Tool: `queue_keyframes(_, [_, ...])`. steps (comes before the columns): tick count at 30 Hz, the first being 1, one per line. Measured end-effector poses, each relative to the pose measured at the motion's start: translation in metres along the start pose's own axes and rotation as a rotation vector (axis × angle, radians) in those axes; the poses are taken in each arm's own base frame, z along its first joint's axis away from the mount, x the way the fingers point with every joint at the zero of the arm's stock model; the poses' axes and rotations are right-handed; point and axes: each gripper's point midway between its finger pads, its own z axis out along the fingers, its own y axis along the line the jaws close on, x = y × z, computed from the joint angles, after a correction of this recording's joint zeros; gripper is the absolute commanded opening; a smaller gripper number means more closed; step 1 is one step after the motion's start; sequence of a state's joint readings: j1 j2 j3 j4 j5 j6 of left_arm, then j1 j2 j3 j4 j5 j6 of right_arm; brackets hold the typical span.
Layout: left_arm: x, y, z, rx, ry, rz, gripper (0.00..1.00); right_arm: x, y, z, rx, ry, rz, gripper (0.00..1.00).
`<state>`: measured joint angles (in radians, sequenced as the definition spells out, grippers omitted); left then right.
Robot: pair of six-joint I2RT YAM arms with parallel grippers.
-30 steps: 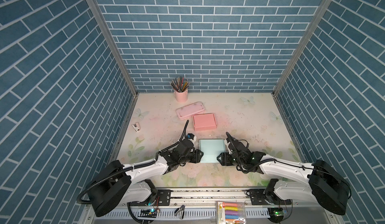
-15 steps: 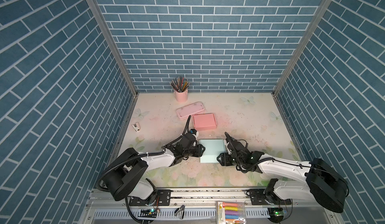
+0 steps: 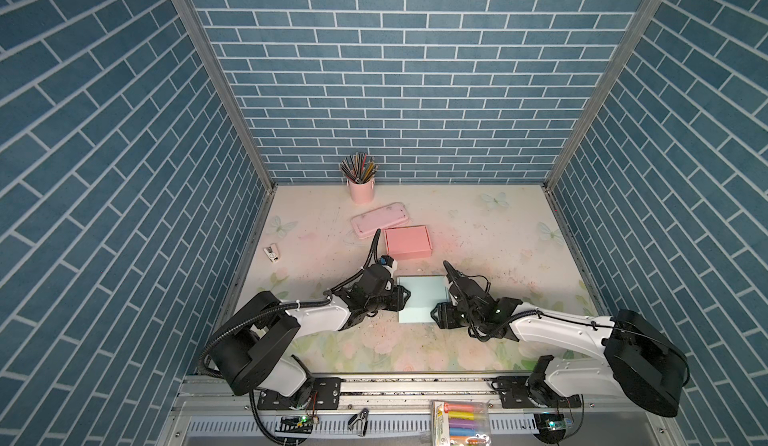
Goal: Fold the paper box
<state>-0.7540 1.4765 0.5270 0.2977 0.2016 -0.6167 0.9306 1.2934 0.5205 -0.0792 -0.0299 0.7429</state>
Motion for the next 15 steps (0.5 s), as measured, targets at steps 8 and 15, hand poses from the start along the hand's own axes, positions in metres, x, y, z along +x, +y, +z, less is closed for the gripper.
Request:
queue_keyframes(8, [0.0000, 0.0001, 0.0000, 0.000, 0.000, 0.000, 0.49, -0.0002, -0.0002, -0.0011, 0.022, -0.001, -0.057, 0.70])
queue_keyframes(15, [-0.0001, 0.0003, 0.0000, 0.000, 0.000, -0.001, 0.49, 0.0047, -0.0024, -0.0025, 0.043, 0.010, -0.122, 0.72])
